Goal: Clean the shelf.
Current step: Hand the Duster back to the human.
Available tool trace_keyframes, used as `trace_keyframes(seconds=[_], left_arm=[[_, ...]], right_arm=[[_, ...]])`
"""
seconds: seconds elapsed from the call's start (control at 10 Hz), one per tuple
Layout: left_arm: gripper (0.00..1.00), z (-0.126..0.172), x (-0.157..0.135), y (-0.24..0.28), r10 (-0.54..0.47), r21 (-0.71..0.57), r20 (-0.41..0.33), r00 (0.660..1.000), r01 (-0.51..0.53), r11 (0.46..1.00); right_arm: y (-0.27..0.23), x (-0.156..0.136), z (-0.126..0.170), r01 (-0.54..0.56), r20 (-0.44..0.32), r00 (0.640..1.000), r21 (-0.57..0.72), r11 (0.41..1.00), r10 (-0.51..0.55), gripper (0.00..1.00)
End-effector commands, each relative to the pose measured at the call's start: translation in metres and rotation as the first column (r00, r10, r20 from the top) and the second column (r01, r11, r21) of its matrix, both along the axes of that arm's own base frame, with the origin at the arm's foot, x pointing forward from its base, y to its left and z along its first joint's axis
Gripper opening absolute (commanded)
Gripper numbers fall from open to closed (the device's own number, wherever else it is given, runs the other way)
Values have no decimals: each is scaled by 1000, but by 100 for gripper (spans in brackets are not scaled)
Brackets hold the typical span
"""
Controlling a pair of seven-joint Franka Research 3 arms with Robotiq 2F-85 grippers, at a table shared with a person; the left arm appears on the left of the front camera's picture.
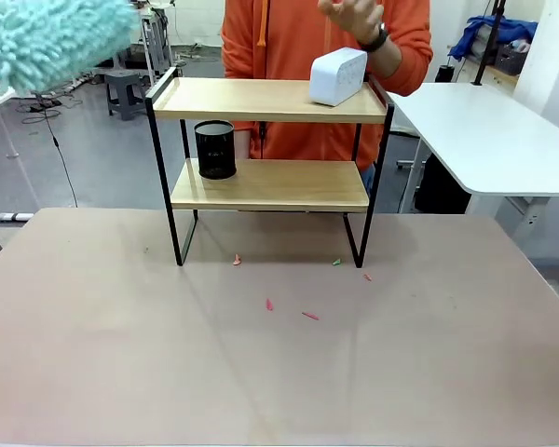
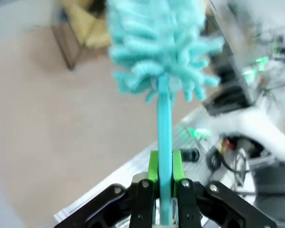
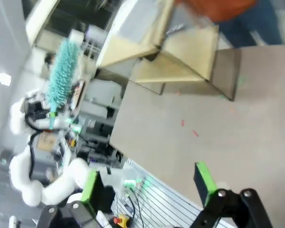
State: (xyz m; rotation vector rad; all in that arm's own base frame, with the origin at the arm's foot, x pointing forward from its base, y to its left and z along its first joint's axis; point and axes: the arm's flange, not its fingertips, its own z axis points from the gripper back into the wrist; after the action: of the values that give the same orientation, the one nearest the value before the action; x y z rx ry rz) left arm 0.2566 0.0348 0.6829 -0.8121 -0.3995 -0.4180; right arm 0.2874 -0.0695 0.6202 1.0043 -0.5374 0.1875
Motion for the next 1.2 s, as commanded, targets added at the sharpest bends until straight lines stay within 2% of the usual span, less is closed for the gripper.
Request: trace_keyframes(seconds=[0.0,0.1,0.2,0.3,0.4,0.5,0.6,0.7,0.8,1.0,1.1], left_arm=[[12,-9,3,6,-485,-73,-11,875,483,873],[12,-19,10,-12,-763,-62,8,647,762,645],[12,-28,19,-17,-863,-88,60,501,864,495],[12,-37,22,-10,-858,-82,45,513,857,508],[12,-25,-3,-28,-486,-40,15,874,486,873],[12,-25,-3,-28,-486,-40,15,874,486,873],[12,-25,-3,-28,-486,-40,15,874,486,873],[12,-41,11,-28,-584,-54,11,812,583,811],[12,-40,20,-54,-696,-30,-24,718,695,718],[12,-46,30,-104,-801,13,-111,589,807,591],[12,-52,36,-127,-829,13,-147,540,839,544]], right_arm=[[51,17,-21,-134,27,991,56,989,132,100],[71,12,-33,-207,48,978,76,975,204,100],[68,0,-45,-255,51,967,75,964,251,100],[38,-14,-51,-188,35,982,53,981,186,100],[84,9,-26,-215,16,977,38,976,215,100],[84,9,-26,-215,16,977,38,976,215,100],[72,2,-47,-215,12,977,54,975,215,100],[76,14,-47,-219,23,976,80,972,218,100],[96,28,-41,-292,61,956,86,952,288,100],[137,47,-28,-385,59,922,66,921,382,100],[163,51,-19,-450,71,892,60,891,446,100]])
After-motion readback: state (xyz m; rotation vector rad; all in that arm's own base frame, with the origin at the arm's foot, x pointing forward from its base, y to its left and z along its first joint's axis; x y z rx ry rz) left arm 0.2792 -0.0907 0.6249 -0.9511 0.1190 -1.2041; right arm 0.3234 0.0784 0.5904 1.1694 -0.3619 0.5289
